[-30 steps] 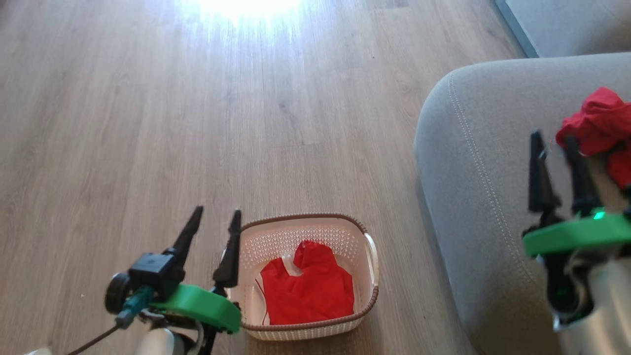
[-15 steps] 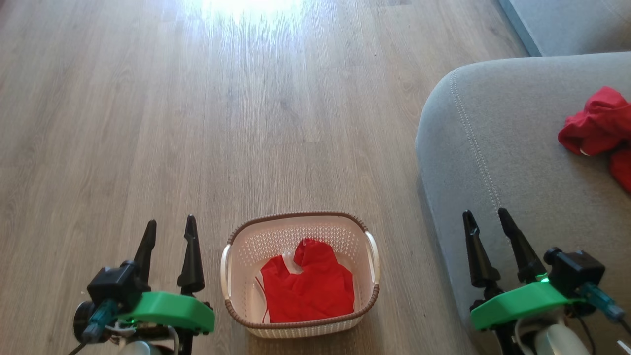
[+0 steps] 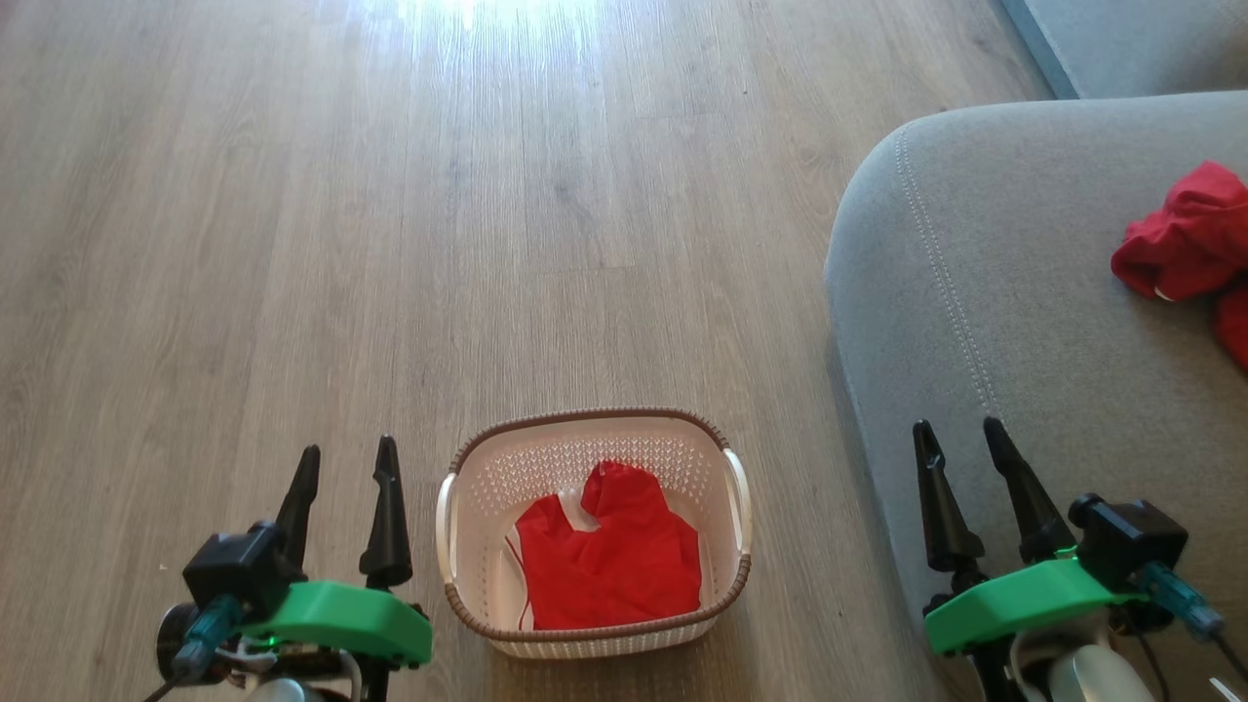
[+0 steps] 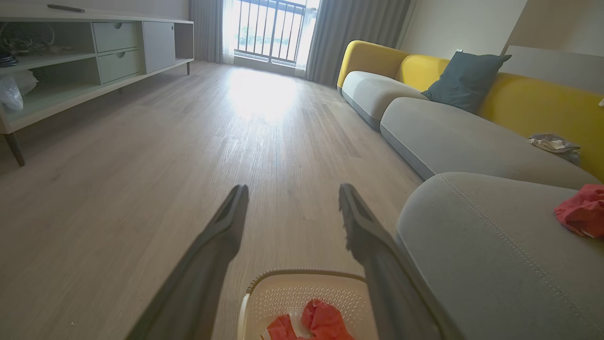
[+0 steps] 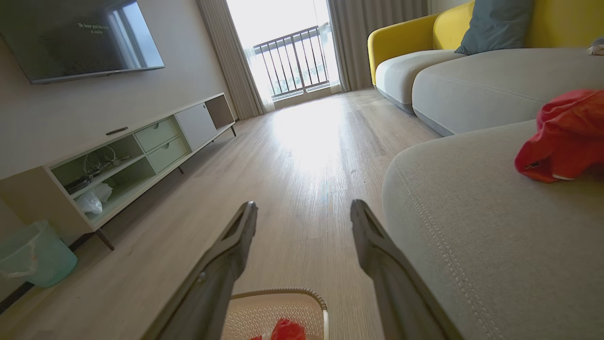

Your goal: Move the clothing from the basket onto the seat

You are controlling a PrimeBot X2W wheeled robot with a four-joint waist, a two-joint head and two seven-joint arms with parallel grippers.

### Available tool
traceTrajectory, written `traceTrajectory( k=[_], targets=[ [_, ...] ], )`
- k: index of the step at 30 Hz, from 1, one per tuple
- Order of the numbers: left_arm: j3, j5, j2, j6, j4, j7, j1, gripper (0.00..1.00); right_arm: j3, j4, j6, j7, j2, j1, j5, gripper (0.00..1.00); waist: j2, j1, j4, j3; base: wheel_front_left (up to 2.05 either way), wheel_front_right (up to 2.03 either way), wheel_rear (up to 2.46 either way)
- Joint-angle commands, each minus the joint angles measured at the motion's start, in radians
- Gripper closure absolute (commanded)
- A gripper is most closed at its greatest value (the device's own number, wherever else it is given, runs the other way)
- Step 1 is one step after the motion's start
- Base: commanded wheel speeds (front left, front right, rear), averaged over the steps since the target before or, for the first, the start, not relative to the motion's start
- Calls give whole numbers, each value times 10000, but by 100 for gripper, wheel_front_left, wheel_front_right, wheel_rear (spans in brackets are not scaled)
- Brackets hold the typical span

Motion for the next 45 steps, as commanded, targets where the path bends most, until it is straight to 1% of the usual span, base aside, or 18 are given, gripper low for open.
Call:
traceTrajectory(
  k=[1,25,29,31,33,35,40,41,45],
  targets=[
    [295,64,-14,0,-298,-51,-273,0,191,-291,71,-64,24,-174,-7,0,0,1,-2,2,0,0,0],
    [155,-13,-14,-106,-237,-51,-291,0,-69,-321,71,-64,115,-298,153,0,0,1,-94,23,0,0,0],
    [57,-3,-14,-157,-84,-51,-285,0,-252,-238,71,-65,49,-341,-407,0,0,1,-244,209,0,0,0],
    [-76,33,-14,-227,202,-51,-282,0,-419,-219,71,-65,79,-354,-435,0,0,1,-354,365,0,0,0],
    [-169,125,-14,-304,494,-51,-328,0,-521,-225,71,-65,105,-387,-480,0,0,1,-511,576,0,0,0],
    [-260,224,-14,-373,760,-51,-439,0,-499,-292,71,-65,121,-477,-552,0,0,1,-700,1044,0,0,0],
    [-480,891,-14,-703,1485,-51,-1287,0,-713,-641,71,-65,153,-907,-655,0,0,1,-1040,2642,0,0,0],
    [-480,891,-14,-703,1485,-51,-1287,0,-713,-641,71,-65,153,-907,-655,0,0,1,-1040,2642,0,0,0],
    [-505,1650,-14,-1104,2296,-51,-2280,0,-690,-926,71,-65,168,-1267,-530,0,0,1,-1242,4063,0,0,0]
  ],
)
